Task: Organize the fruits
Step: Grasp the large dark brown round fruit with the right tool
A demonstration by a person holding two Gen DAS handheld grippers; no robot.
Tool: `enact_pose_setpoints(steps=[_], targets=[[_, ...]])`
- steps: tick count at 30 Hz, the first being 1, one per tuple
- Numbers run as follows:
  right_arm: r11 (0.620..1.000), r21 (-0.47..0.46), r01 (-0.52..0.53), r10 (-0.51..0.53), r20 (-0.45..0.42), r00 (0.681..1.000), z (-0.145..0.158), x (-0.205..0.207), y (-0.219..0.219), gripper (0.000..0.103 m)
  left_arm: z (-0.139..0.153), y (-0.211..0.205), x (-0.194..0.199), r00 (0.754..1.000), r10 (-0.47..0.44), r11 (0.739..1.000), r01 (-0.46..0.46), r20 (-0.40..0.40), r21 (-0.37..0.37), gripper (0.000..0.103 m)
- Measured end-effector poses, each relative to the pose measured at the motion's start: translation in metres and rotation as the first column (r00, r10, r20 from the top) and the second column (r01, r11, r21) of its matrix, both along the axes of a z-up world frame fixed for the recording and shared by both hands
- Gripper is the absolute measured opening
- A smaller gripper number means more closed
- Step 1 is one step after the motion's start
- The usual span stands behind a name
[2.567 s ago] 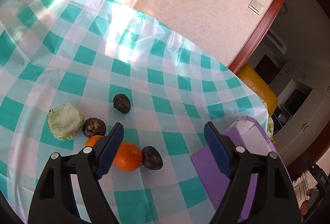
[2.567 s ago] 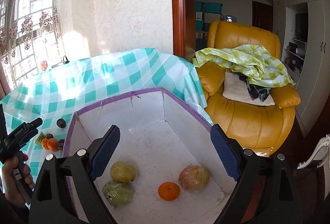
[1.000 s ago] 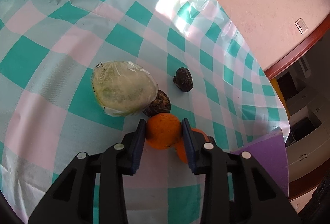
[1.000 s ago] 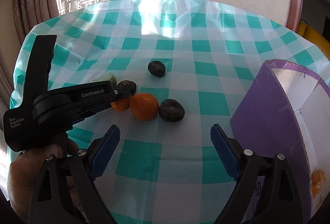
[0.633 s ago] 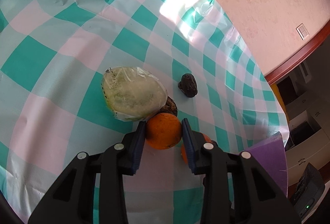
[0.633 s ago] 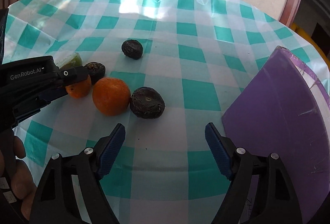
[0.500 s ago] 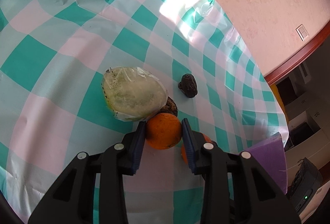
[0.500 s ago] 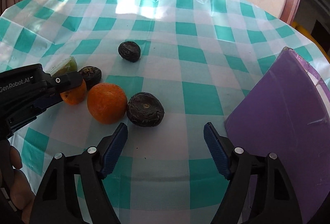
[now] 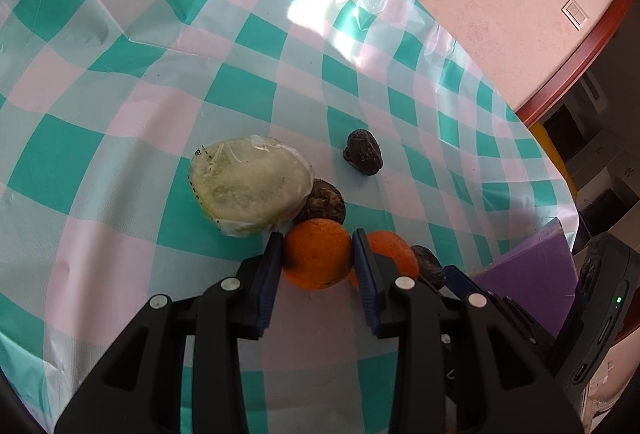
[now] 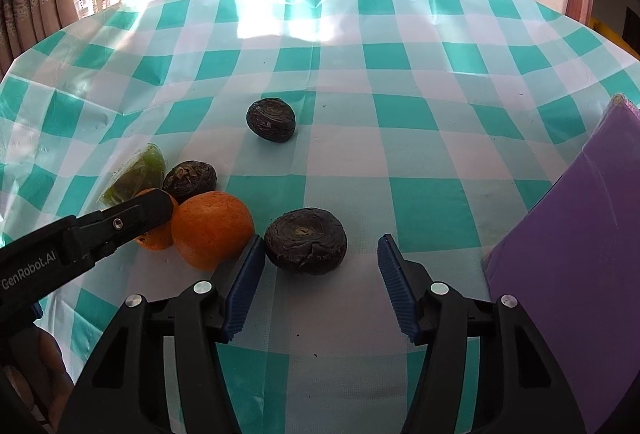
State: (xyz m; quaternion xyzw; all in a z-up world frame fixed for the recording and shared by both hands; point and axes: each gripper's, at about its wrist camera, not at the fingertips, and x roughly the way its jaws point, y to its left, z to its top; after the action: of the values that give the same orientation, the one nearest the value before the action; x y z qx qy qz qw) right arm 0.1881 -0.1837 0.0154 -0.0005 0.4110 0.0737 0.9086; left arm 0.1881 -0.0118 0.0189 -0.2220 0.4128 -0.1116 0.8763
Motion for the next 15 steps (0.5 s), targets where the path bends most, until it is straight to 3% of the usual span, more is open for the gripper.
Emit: enact_pose_setpoints(steps=[3, 7, 12, 15], targets=[[0.999, 0.038, -0.009, 0.01, -0.016, 1.0, -0.002, 0.005, -0.002, 0.056, 0.002, -0.004, -0.002, 0.998, -0.058, 0.997, 0.058, -0.001, 0.054, 0.036], [0.999, 0.035, -0.022, 0.023, -0.017, 1.0, -0.002, 0.005, 0.001, 0.047, 0.0, -0.006, -0.004, 0.994, -0.109, 0.989, 0.109, -0.014, 0.098, 0.047], [0.998, 0.056, -0.035, 0.036, -0.014, 0.999, -0.002, 0.005, -0.001, 0.045, 0.001, -0.01, -0.007, 0.989, -0.148, 0.98, 0.149, -0.015, 0.13, 0.048], [0.997, 0.064, -0.038, 0.039, -0.015, 0.999, -0.002, 0.004, -0.002, 0.045, 0.002, -0.012, -0.008, 0.985, -0.169, 0.975, 0.17, -0.016, 0.14, 0.054]])
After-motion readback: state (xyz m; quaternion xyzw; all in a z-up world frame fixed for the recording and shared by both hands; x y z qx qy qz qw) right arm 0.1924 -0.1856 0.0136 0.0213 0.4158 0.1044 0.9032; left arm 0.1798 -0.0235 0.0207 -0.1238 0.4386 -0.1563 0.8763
